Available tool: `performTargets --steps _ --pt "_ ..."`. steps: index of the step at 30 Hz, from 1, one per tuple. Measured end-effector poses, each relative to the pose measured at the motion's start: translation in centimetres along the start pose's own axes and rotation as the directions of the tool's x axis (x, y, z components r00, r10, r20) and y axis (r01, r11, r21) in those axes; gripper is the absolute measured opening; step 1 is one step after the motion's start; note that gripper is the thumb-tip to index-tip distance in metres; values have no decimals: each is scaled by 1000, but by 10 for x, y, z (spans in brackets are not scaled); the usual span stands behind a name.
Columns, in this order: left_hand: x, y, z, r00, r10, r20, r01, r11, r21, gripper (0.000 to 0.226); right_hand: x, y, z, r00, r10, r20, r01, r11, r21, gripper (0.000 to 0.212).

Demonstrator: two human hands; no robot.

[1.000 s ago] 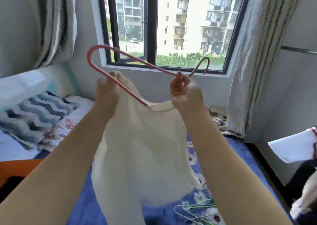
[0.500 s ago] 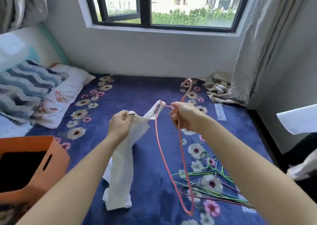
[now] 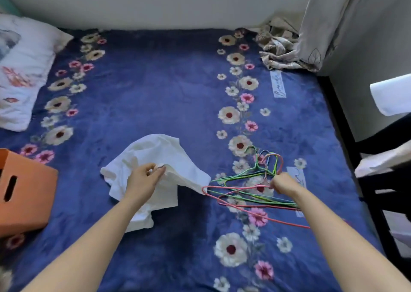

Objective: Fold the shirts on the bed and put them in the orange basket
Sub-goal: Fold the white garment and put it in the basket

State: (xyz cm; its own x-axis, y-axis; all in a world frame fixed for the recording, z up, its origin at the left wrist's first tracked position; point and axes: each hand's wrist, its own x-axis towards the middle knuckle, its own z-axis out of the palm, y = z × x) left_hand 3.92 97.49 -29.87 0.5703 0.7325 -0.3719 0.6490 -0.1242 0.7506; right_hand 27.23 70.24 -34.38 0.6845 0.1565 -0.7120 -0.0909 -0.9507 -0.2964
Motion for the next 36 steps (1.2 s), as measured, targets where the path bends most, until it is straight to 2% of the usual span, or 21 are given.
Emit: performTargets --steps 4,6,9,12,14,16,18,20,21,24,26,27,28,30,31,33,34,36 --pt "0 -1 3 994 44 104 -40 999 -34 40 29 9 6 998 62 -4 -62 998 -28 36" --pt "1 -2 -1 992 22 124 -16 999 -51 38 40 9 11 997 75 -5 -75 997 -21 31" --pt "3 -3 -8 995 -3 95 11 997 -81 34 52 7 17 997 78 18 -76 992 -102 28" --pt "5 -1 -20 999 -23 29 26 994 -107 18 59 2 22 996 91 1 -90 984 -152 20" --pt "5 -1 -27 999 -22 26 25 991 -128 16 65 4 29 991 92 -95 -106 983 -153 25" --pt "3 -2 -33 999 -22 46 28 989 -144 17 63 3 40 964 94 -249 -142 973 -184 46" --pt "-1 -4 -38 999 -11 50 19 989 -149 18 52 -7 59 950 30 -311 -98 973 -207 47" --pt "-5 -1 -42 999 -1 44 8 987 -163 18 35 -25 85 970 -105 -219 56 975 -215 42" --pt "-7 1 -46 999 3 47 5 984 -180 18 22 -36 102 977 -169 -133 140 969 -206 47" --pt "-12 10 -56 997 25 68 -7 968 -253 17 -21 -65 160 933 -321 165 346 925 -155 95" --pt "-16 15 -68 993 69 93 -39 956 -289 17 -51 -90 193 896 -374 239 415 897 -154 110" --pt "-18 17 -75 990 91 106 -56 953 -297 17 -63 -102 204 897 -388 210 421 896 -140 106" --pt "-19 18 -86 986 118 114 -78 950 -304 18 -72 -116 212 902 -406 143 424 898 -122 92" --pt "-19 19 -110 979 169 113 -128 943 -307 19 -76 -141 211 917 -397 -29 395 917 -57 43" --pt "-17 18 -126 975 193 107 -154 943 -295 21 -78 -154 203 919 -376 -115 383 923 40 24" --pt "-9 13 -161 970 220 101 -196 958 -211 25 -83 -175 175 921 -309 -235 379 850 366 19" --pt "-5 9 -186 965 239 111 -222 963 -150 27 -93 -190 157 920 -297 -255 390 763 516 16" --pt "5 6 -217 950 264 168 -263 964 -32 35 -107 -210 119 901 -318 -294 433 663 611 21"
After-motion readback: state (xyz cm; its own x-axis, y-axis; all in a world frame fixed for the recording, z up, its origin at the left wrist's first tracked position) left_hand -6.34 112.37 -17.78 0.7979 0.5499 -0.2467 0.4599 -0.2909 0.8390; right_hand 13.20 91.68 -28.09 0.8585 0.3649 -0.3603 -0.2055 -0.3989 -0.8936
